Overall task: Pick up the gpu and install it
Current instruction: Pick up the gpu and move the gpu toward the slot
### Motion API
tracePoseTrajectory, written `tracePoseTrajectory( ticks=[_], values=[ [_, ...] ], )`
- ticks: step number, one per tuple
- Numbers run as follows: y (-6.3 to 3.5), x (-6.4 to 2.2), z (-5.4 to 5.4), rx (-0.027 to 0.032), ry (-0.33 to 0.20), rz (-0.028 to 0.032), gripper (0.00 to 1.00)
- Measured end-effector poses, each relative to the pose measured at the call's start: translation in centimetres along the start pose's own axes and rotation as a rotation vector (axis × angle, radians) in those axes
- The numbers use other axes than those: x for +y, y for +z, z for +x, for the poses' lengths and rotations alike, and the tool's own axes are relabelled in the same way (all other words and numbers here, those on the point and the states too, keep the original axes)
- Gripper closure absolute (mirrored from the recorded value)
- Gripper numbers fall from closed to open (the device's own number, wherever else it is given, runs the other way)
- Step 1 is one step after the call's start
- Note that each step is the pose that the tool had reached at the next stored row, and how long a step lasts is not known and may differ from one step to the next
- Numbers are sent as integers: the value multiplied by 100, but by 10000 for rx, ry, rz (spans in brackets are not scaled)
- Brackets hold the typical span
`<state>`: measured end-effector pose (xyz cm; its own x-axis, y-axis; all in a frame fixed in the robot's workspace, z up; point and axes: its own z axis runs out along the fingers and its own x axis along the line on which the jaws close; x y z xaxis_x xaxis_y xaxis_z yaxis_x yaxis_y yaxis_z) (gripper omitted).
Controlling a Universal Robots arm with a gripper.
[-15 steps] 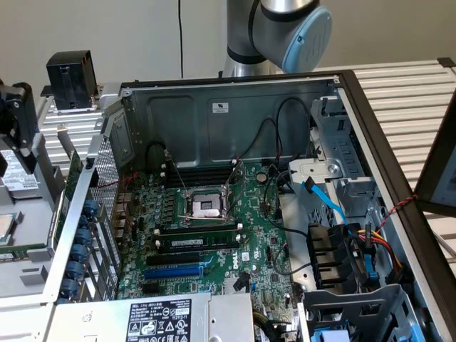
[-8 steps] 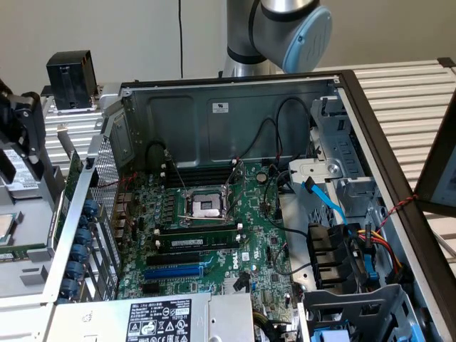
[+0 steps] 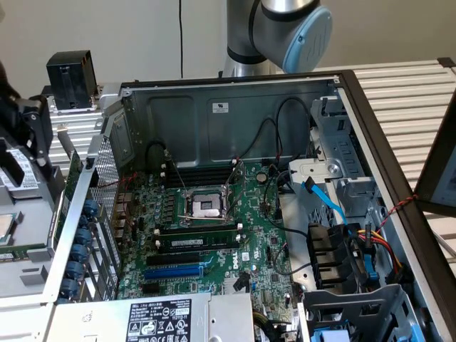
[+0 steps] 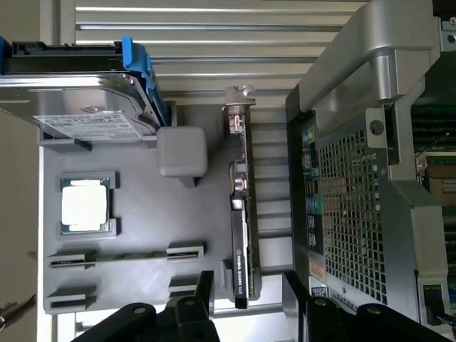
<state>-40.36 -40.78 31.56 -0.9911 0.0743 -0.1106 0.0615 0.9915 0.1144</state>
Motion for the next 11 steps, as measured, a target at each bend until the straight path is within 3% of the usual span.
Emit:
tracePoseTrajectory(
  ticks=[2,6,8,11],
  values=[
    [14,-1,11,-93,-7,-14,49],
    [53,-11,92,-194,-15,-22,49],
    [65,-14,115,-273,-17,-32,49],
    [106,-19,123,-303,1,-53,49]
  ],
)
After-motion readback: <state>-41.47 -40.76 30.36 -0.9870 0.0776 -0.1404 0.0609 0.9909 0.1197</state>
